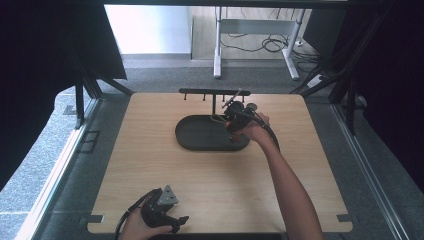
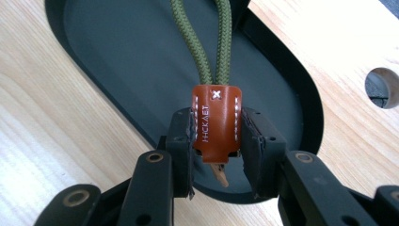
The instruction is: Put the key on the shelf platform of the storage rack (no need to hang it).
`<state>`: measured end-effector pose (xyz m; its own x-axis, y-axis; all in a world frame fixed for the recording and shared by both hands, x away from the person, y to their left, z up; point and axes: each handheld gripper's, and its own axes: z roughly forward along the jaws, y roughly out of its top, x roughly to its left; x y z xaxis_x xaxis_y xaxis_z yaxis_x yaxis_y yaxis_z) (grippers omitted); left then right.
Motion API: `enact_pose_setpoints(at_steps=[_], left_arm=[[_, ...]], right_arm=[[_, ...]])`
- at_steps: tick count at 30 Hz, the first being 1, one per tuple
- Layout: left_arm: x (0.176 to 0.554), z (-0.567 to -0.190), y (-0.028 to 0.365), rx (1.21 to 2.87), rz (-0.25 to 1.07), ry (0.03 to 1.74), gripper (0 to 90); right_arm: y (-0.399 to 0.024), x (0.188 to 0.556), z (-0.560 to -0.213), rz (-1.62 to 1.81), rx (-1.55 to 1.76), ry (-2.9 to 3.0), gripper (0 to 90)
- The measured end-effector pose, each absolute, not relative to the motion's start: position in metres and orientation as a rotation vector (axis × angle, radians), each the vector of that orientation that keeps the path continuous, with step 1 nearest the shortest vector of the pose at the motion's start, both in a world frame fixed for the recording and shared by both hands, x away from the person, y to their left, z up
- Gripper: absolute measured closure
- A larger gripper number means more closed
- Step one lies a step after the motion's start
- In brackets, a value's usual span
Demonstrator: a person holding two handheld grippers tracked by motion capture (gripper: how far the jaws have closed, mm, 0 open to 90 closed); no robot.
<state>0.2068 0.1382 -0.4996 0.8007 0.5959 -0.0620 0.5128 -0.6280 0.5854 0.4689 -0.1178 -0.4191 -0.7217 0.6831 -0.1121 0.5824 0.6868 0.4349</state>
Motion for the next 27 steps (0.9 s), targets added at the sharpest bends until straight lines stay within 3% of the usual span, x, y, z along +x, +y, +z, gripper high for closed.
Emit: enact_pose_setpoints(at_steps=[12,23,27], left_arm=[[0.207,-0.501,0.137,2.385,0.177,0.819,20.3],[0.207,-0.501,0.136,2.39,0.176,0.815,20.3],[0.207,-0.501,0.136,2.39,0.173,0.818,20.3]], right_arm=[[-0.125,0.475,-0.452,0.534,1.023,2.626,66.5],[-0.126,0.473,-0.46,0.545,1.034,2.624,65.2],[-0.126,0.474,-0.461,0.533,1.038,2.623,58.8]])
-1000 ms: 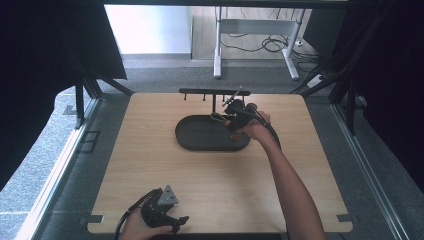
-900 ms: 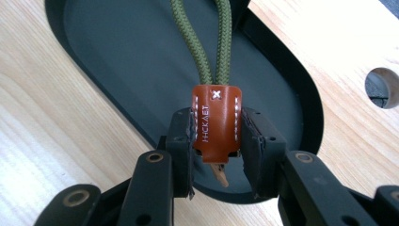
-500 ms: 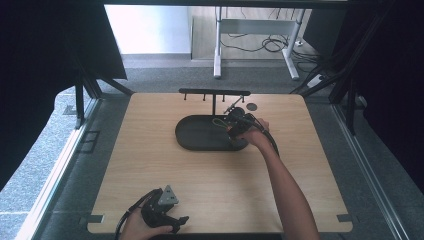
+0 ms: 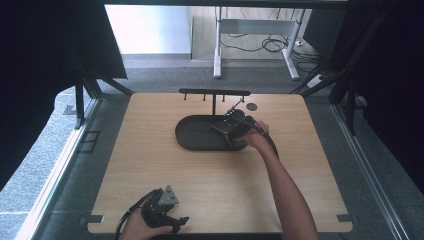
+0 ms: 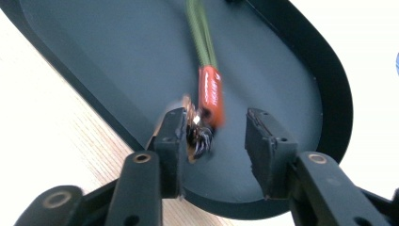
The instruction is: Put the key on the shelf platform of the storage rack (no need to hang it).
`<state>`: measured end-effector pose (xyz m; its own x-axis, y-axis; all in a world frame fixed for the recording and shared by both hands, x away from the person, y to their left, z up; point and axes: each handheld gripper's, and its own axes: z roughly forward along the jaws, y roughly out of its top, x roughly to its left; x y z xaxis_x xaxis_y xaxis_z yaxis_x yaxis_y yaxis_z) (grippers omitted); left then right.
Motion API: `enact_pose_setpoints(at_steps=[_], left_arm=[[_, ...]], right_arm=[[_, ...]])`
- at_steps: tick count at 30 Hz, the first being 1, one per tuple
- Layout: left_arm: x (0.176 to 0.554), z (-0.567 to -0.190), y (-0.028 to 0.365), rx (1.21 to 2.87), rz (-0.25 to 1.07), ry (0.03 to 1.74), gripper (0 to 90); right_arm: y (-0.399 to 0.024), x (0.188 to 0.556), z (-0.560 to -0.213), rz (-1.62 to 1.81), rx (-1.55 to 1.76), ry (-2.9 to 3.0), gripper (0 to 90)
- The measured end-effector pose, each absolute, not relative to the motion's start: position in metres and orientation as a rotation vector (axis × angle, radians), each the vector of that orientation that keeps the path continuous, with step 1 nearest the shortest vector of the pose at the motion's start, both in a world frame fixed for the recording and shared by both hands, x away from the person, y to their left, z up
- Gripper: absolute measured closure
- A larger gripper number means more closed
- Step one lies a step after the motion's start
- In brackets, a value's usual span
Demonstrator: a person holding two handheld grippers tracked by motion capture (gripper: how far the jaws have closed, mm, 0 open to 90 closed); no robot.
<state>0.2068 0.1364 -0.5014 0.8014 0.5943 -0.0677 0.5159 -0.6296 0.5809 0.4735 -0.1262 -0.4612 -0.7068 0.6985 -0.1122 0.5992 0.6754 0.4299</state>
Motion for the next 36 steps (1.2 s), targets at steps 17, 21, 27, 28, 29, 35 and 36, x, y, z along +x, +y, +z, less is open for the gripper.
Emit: enact_pose_setpoints(at_steps=[17,21,27,28,29,35,36], left_arm=[[0.207,-0.501,0.136,2.39,0.175,0.816,20.3],[0.207,-0.501,0.137,2.391,0.178,0.817,20.3],[0.206,-0.5,0.137,2.388,0.179,0.82,20.3],[0.206,-0.5,0.136,2.389,0.177,0.816,20.3],[0.206,-0.5,0.135,2.384,0.175,0.816,20.3],[0.206,-0.501,0.134,2.4,0.178,0.814,20.3],[0.206,-0.501,0.135,2.4,0.178,0.816,20.3]], right_arm=[[-0.138,0.458,-0.438,0.639,1.027,2.584,53.8],[-0.145,0.447,-0.432,0.677,1.021,2.578,52.6],[-0.164,0.425,-0.426,0.745,0.996,2.565,51.6],[-0.164,0.425,-0.426,0.745,0.996,2.565,51.6],[-0.171,0.416,-0.426,0.759,0.986,2.566,51.0],[-0.188,0.394,-0.428,0.825,0.971,2.566,50.3],[-0.191,0.39,-0.429,0.836,0.967,2.564,50.0]])
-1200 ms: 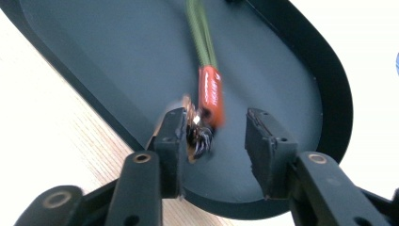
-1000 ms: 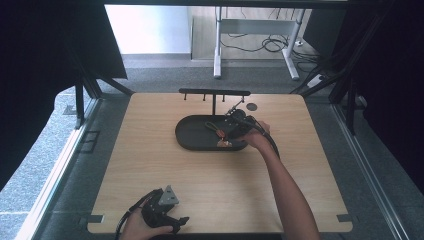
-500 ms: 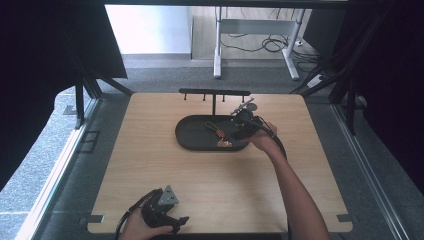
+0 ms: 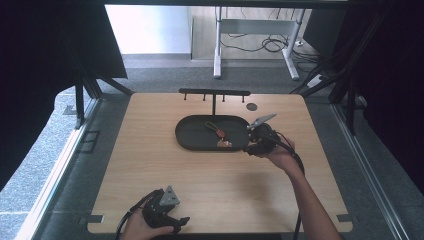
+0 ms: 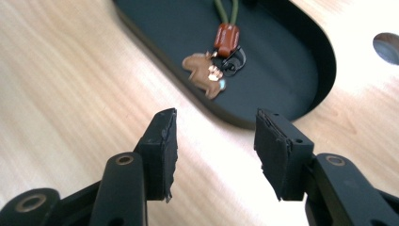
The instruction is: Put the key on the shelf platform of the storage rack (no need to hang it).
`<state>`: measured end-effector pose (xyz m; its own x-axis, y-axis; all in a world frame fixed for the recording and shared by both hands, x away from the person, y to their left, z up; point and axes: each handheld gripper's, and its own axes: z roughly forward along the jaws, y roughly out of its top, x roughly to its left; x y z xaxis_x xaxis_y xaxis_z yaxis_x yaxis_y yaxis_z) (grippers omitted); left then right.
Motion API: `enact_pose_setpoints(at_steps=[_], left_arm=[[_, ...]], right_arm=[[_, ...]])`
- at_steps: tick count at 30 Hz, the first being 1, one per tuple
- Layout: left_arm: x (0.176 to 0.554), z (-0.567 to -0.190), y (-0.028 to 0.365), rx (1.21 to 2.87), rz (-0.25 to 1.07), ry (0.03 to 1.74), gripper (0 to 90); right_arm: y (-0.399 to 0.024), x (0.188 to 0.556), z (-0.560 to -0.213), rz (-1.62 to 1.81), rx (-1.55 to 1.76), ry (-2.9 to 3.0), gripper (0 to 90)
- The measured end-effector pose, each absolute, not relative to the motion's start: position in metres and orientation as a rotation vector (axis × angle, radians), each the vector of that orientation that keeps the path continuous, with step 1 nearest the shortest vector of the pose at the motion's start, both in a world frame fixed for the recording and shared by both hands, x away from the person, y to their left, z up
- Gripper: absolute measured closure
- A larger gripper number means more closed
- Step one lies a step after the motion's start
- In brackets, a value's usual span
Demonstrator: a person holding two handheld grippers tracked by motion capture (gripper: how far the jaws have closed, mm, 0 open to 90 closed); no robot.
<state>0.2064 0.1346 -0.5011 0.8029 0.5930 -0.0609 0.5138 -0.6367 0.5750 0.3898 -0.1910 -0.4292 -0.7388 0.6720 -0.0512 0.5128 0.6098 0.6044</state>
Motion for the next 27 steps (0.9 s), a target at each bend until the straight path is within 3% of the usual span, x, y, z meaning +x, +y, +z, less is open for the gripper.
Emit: enact_pose_setpoints(at_steps=[15,27], left_arm=[[0.207,-0.496,0.146,2.37,0.217,0.869,20.3],[0.207,-0.493,0.149,2.358,0.222,0.875,20.3]], right_arm=[[-0.245,0.33,-0.471,0.92,1.028,2.522,48.3],[-0.267,0.316,-0.483,0.942,1.075,2.485,45.1]])
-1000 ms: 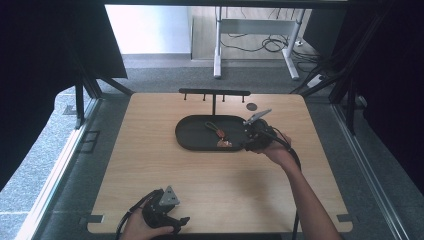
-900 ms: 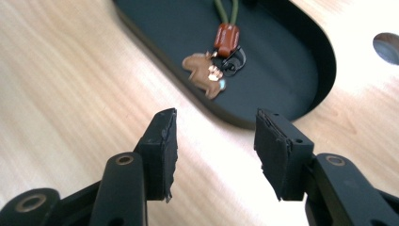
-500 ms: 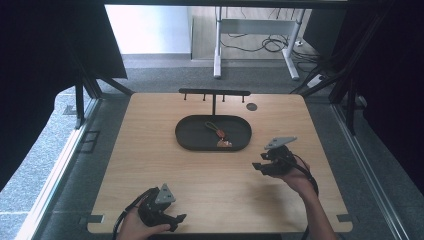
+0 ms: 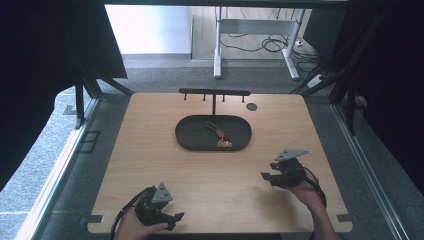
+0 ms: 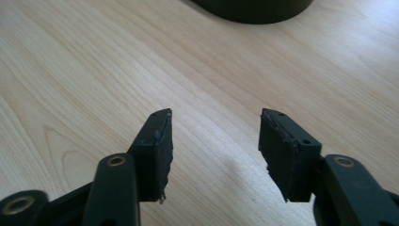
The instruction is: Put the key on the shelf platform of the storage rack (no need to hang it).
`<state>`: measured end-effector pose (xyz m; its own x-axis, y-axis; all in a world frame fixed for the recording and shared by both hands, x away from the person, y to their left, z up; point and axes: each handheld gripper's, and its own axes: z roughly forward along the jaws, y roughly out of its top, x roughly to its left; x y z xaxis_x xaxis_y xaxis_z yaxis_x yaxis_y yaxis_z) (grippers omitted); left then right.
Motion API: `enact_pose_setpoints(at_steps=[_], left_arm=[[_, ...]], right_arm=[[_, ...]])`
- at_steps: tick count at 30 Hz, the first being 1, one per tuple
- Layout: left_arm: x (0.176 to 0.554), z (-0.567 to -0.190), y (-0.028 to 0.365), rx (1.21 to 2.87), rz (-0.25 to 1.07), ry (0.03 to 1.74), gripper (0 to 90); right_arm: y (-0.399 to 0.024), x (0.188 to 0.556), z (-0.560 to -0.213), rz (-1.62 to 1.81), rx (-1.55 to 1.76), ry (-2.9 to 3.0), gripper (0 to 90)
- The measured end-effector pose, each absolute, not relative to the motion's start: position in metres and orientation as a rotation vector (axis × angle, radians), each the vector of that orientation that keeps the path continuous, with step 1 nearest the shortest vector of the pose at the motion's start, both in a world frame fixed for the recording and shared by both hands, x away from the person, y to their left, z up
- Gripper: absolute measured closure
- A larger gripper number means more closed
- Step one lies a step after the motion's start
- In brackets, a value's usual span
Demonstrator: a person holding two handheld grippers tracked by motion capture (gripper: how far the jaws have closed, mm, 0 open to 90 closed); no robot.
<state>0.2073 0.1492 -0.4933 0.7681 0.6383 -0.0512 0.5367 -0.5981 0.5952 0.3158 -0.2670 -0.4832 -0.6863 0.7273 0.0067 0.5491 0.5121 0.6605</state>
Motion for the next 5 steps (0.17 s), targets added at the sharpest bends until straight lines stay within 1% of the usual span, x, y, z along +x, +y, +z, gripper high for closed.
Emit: enact_pose_setpoints(at_steps=[2,5], left_arm=[[0.2074,-0.4929,0.1484,2.358,0.217,0.874,20.3],[0.2089,-0.4931,0.1479,2.357,0.212,0.875,20.3]], right_arm=[[-0.2713,0.3148,-0.4821,0.975,1.1,2.439,42.0],[-0.2736,0.3148,-0.4828,0.985,1.11,2.424,41.3]])
